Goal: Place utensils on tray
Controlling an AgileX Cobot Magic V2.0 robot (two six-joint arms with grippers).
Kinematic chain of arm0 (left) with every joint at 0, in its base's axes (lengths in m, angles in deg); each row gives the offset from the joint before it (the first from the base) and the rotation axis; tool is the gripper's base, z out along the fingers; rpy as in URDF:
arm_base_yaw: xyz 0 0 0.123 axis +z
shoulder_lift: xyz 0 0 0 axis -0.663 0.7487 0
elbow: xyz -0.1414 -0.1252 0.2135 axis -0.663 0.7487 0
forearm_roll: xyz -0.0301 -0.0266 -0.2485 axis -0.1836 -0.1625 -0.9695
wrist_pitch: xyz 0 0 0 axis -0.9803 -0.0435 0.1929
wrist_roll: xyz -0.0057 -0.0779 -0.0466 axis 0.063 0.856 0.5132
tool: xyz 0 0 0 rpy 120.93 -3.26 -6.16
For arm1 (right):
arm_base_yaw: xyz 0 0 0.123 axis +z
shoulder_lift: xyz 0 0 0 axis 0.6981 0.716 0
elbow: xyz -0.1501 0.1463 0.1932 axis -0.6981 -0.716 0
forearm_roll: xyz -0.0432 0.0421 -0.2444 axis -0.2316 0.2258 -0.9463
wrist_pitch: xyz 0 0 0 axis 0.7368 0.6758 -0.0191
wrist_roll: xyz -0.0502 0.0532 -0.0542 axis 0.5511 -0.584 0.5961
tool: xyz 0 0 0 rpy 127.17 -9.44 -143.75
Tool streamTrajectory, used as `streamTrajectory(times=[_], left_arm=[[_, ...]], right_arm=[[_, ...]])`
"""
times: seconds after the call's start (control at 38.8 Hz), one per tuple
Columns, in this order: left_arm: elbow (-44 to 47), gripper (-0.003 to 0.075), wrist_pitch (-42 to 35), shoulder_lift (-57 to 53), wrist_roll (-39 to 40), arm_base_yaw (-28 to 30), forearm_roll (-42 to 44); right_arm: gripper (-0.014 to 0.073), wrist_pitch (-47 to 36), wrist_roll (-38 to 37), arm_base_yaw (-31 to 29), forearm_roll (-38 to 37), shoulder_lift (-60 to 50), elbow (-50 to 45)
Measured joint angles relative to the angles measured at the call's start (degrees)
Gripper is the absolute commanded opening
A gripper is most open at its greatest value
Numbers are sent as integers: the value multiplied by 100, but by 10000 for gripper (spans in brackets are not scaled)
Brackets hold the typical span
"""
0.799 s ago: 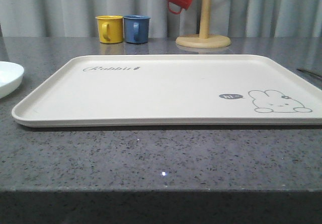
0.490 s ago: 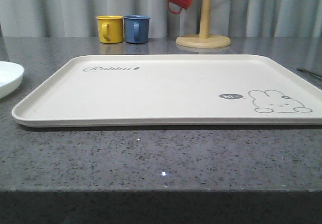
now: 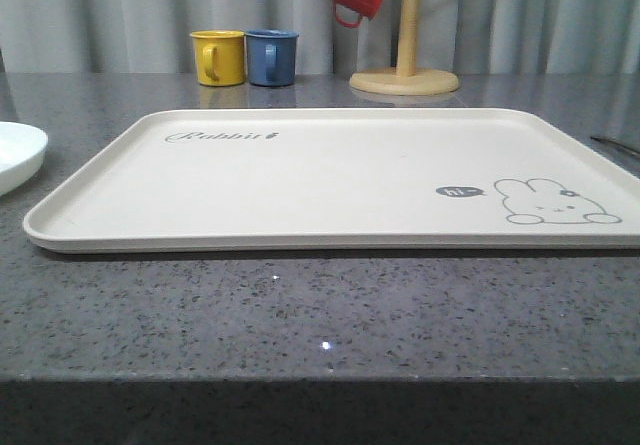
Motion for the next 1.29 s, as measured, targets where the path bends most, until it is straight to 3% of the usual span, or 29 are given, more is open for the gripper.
streamTrajectory(times=[0.36, 0.59, 0.7, 0.77, 0.9, 1.08, 1.29], left_arm=[[0, -18, -125, 0, 0, 0, 0], [0, -18, -869, 0, 0, 0, 0], [-26, -18, -1589, 0, 0, 0, -48], [-267, -18, -1701, 0, 0, 0, -84], [-1088, -18, -1272, 129, 0, 0, -83], [-2410, -18, -159, 1257, 0, 0, 193], [-3061, -18, 529, 2376, 0, 0, 244]], right_arm=[[-69, -105, 0, 0, 53, 0, 0], [-69, -795, 0, 0, 287, 0, 0], [-69, -743, 0, 0, 297, 0, 188], [-69, -550, 11, 0, 297, 0, 557], [-64, 72, 11, 0, 153, 51, 1596], [-60, 889, 11, 0, 89, 950, 2935], [-59, 1388, 11, 0, 89, 1968, 3544]])
